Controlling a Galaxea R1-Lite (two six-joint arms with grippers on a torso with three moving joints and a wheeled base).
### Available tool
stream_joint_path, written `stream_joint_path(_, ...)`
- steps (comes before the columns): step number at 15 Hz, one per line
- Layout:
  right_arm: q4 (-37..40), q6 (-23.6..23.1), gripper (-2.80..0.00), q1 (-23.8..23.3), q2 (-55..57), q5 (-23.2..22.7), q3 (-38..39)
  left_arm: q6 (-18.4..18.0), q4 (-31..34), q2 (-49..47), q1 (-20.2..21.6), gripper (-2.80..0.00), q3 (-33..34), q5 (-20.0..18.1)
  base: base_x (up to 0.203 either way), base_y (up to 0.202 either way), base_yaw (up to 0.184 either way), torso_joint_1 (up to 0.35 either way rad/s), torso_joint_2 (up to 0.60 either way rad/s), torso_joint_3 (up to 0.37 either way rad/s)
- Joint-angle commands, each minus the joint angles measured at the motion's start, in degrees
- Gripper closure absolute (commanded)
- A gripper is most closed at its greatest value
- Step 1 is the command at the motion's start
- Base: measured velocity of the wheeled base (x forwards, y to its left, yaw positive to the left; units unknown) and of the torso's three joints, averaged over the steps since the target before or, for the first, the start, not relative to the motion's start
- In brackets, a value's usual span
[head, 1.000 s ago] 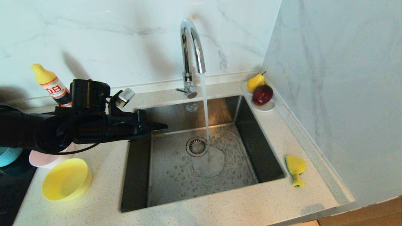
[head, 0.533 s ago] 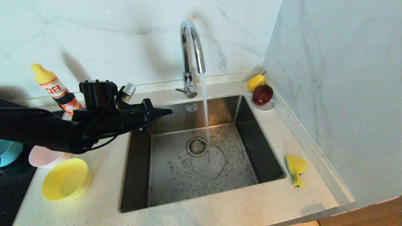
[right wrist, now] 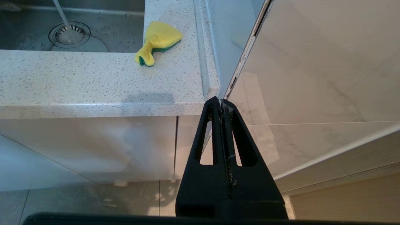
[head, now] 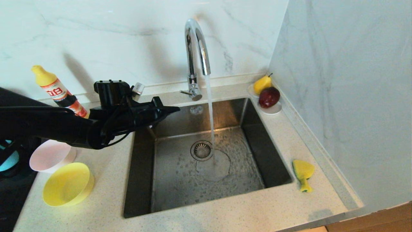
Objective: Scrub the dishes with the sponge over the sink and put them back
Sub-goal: Turn off the faucet
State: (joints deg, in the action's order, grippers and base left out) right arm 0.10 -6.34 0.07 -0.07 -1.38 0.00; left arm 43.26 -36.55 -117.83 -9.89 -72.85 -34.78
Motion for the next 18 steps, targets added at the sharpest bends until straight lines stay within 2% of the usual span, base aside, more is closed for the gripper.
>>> stream_joint_path(1, -0.01, -0.07, 0.0, 0.01, -0.02, -0.03, 0.0, 0.7, -0.19, -1.8, -0.04, 0.0, -2.3, -0.19, 0.0, 0.0, 0.0, 0.0, 0.0, 0.0)
stream_joint_path(4, -0.01, -0.07, 0.0, 0.01, -0.02, -0.03, 0.0, 1.33, -0.24, -3.87, -0.05, 0.0, -5.13, 0.32, 0.0, 0.0, 0.0, 0.0, 0.0, 0.0)
stream_joint_path(7, -0.01, 0.0, 0.0, 0.01, -0.1, -0.03, 0.0, 2.77, -0.18, -6.11, -0.05, 0.0, -9.24, 2.93, 0.0, 0.0, 0.0, 0.0, 0.0, 0.0)
stream_joint_path(9, -0.01, -0.06, 0.0, 0.01, -0.1, -0.03, 0.0, 3.23, 0.22, -6.59, -0.05, 0.0, -11.41, 3.14, 0.0, 0.0, 0.0, 0.0, 0.0, 0.0)
stream_joint_path(11, -0.01, -0.08, 0.0, 0.01, -0.02, -0.03, 0.0, 5.52, 0.43, -6.7, -0.05, 0.0, -13.01, 3.06, 0.0, 0.0, 0.0, 0.0, 0.0, 0.0)
stream_joint_path(18, -0.01, -0.08, 0.0, 0.01, -0.02, -0.03, 0.0, 5.93, 0.71, -9.35, -1.09, 0.0, -16.38, 3.05, 0.0, 0.0, 0.0, 0.0, 0.0, 0.0)
